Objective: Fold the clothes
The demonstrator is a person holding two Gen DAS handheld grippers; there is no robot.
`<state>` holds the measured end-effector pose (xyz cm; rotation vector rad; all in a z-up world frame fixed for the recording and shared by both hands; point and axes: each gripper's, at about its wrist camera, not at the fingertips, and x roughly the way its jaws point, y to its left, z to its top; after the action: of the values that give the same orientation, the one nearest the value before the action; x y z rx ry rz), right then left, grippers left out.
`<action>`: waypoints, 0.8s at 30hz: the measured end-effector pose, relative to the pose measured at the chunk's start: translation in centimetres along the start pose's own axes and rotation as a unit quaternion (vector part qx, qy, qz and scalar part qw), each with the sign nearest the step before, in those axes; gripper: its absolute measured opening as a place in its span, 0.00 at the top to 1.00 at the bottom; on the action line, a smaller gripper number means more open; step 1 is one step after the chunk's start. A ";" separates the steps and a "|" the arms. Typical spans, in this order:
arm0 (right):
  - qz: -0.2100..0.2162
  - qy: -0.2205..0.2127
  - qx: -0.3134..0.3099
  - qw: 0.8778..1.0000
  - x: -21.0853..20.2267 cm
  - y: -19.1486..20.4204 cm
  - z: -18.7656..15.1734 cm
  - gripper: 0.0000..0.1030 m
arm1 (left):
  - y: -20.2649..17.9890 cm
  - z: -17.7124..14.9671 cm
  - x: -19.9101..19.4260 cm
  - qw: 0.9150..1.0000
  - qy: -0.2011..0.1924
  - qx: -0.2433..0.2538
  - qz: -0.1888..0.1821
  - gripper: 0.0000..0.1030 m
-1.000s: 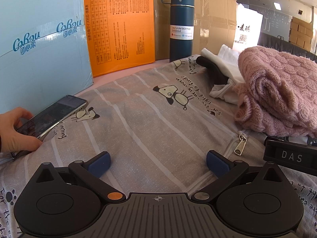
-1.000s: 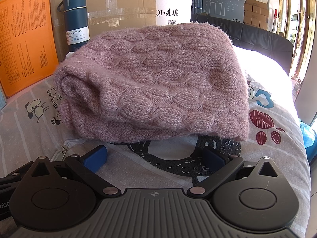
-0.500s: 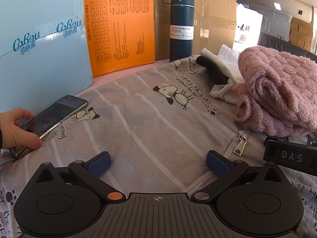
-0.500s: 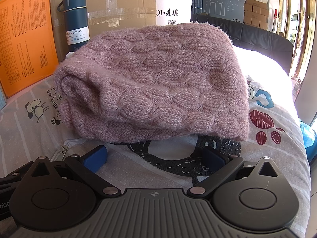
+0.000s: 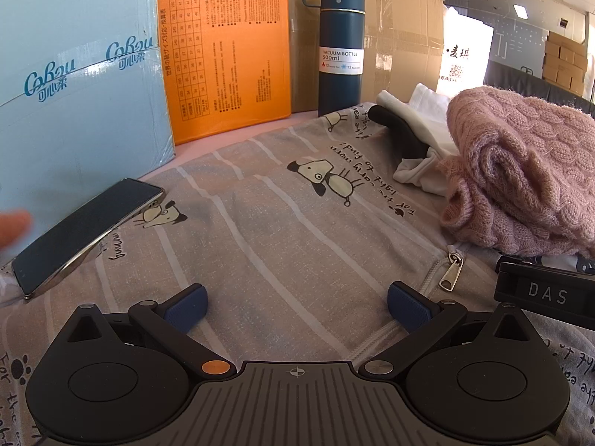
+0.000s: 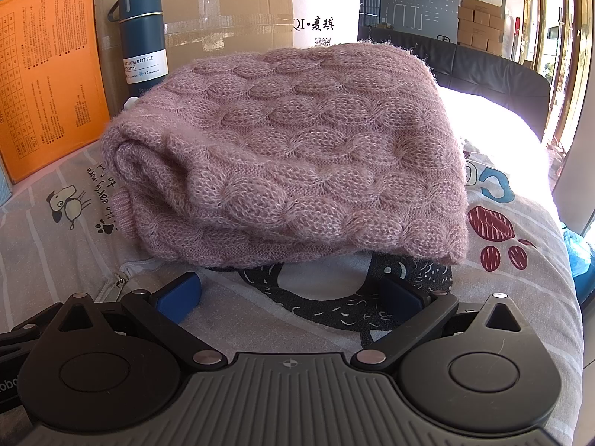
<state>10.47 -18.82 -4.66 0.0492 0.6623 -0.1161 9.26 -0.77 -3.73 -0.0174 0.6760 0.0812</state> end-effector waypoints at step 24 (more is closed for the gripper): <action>0.000 0.000 0.000 1.000 -0.1 0.0 0.0 0.00 | -0.2 0.1 0.2 1.000 0.001 0.000 0.005 0.00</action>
<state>10.45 -18.78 -4.59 0.0491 0.6625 -0.1164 9.46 -0.96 -3.74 -0.0148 0.6786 0.0911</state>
